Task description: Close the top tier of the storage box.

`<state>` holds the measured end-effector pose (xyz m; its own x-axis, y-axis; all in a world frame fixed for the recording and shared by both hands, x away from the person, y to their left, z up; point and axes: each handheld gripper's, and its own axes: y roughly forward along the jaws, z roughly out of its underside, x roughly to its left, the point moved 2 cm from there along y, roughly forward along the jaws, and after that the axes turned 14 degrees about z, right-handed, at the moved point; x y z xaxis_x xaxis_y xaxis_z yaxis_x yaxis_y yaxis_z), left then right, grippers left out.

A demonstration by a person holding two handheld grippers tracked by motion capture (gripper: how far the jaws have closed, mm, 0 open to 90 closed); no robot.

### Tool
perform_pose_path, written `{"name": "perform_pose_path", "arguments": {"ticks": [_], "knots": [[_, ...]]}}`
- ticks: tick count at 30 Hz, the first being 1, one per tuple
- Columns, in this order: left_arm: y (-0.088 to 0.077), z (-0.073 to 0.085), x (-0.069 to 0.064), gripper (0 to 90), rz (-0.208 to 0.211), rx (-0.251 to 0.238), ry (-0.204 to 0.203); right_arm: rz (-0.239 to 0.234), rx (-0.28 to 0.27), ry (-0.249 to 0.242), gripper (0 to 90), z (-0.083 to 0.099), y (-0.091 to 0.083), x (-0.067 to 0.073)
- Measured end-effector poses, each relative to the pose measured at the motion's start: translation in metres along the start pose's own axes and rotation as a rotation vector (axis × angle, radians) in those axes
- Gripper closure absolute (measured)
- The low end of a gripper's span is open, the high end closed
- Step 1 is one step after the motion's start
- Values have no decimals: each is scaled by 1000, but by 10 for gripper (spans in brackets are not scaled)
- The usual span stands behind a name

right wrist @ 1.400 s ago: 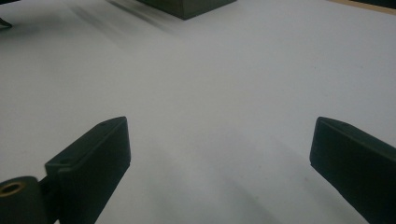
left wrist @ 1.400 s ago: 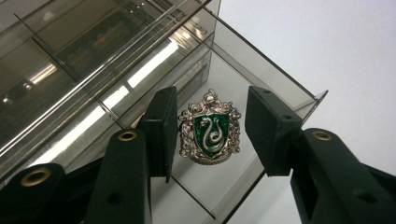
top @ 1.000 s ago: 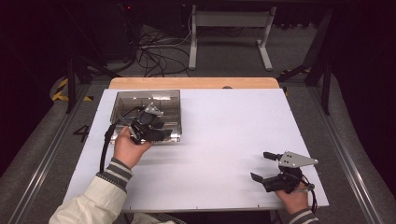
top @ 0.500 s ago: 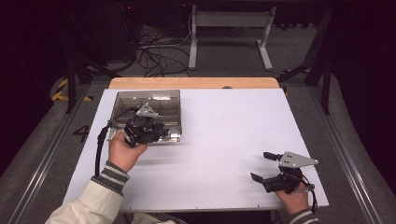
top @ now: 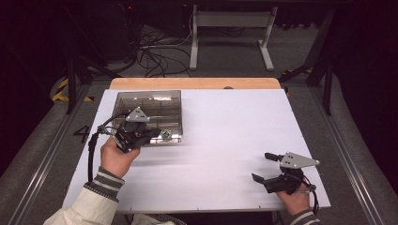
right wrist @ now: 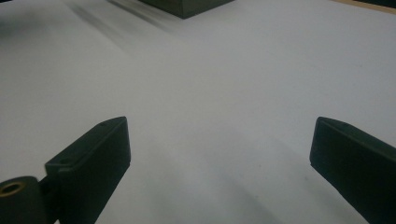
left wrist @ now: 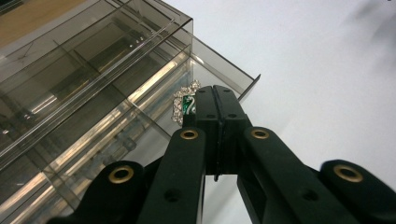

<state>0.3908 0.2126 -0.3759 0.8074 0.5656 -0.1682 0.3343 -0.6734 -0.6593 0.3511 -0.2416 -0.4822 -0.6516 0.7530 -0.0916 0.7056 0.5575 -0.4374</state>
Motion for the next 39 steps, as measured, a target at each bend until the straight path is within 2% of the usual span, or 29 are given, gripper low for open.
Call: {"name": "perform_pose_path", "arguments": {"ticks": [5, 10, 23, 39], "knots": [[-6, 6, -2, 896, -11, -8, -6, 0, 2, -3, 59, 0, 0, 0], [-13, 15, -2, 896, -46, 5, -1, 0, 2, -4, 59, 0, 0, 0], [-27, 40, 6, 896, -95, -3, -47, 0, 2, -8, 59, 0, 1, 0], [-29, 64, 11, 896, -113, 16, -89, -2, 4, -11, 59, 0, 1, 1]]}}
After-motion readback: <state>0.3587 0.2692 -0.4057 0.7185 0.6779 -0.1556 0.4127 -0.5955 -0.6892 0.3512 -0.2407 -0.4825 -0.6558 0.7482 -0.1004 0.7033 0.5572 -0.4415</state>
